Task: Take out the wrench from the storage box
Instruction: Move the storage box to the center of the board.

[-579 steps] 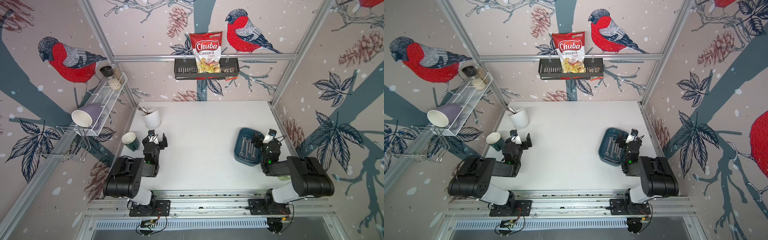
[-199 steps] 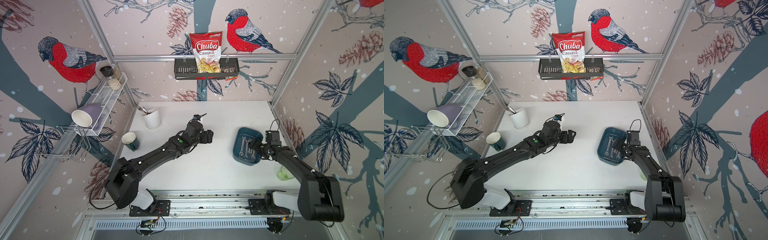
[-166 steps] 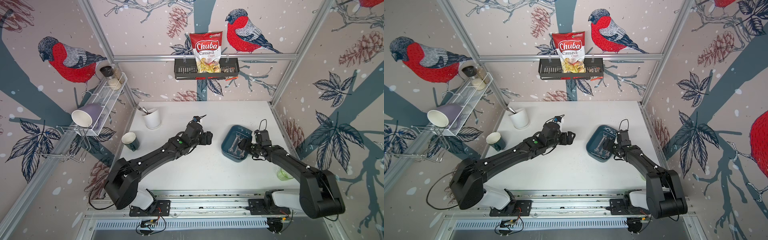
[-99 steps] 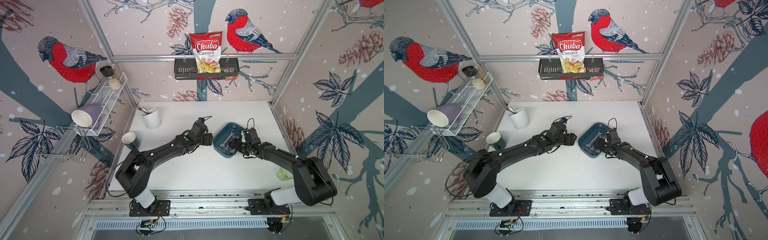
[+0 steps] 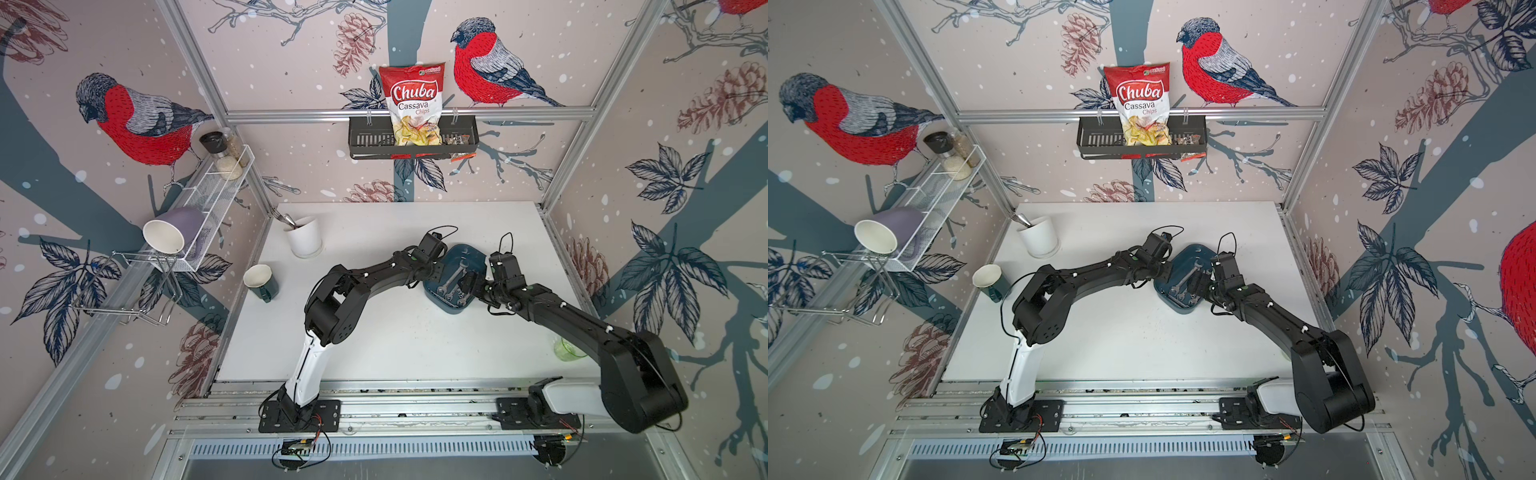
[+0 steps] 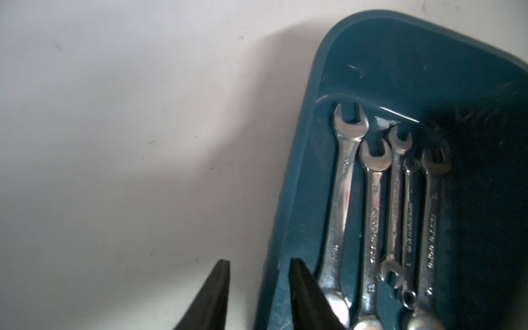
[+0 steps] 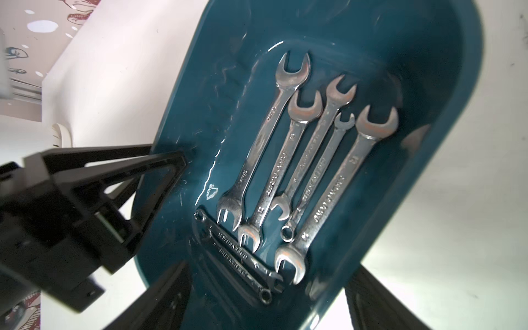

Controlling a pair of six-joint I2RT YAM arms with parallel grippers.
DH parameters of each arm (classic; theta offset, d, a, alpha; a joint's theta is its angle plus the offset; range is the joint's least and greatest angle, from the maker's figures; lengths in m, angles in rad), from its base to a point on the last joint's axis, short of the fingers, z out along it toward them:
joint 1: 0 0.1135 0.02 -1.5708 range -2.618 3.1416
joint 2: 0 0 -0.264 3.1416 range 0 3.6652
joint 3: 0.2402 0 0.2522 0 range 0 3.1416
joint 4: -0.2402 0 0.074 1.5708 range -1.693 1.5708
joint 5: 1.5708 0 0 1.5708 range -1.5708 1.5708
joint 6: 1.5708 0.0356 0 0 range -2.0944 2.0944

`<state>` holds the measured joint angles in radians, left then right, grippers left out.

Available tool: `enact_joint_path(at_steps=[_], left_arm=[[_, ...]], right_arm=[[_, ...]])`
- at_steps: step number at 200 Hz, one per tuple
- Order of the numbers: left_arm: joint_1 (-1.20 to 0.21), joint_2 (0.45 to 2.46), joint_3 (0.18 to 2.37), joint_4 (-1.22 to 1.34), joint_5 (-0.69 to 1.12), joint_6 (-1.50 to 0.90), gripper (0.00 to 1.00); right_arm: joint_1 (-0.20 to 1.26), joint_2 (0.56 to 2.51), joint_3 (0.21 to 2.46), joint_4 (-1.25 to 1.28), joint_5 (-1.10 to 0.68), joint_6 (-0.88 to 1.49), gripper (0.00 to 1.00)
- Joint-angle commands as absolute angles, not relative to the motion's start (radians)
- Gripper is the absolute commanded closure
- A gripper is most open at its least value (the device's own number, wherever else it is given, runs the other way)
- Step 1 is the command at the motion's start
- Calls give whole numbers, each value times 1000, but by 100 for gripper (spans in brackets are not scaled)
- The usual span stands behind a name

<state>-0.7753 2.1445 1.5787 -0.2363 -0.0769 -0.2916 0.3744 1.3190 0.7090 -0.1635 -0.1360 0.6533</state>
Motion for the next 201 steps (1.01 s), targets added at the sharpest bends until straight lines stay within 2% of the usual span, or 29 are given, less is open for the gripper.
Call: enact_joint_path(at_steps=[1,68,97,107,131,147,172,201], left_arm=[[-776,2088,1515,-231,-139,-329,80],[-776,1850,1180,-198,-225,-497,87],[-776,1741,1049,-205,-242,-547,86],[-777,1706,1035,-228,-263,-556,82],[-793,1628,1064,-294,-349,-554,62],[-819,1612,1118,-330,-398,-537,55],[-851,1693,1226,-344,-368,-496,55],[-873,1862,1378,-400,-357,-469,58]], right_arm=[[364,1286,721,-180,-133,641,12],[360,1306,726,-142,-187,659,11],[371,1329,726,-107,-214,671,11],[380,1334,727,-94,-218,676,11],[397,1338,732,-77,-221,680,11],[404,1332,733,-75,-218,684,11],[407,1316,733,-78,-209,683,11],[407,1294,722,-82,-196,680,11]])
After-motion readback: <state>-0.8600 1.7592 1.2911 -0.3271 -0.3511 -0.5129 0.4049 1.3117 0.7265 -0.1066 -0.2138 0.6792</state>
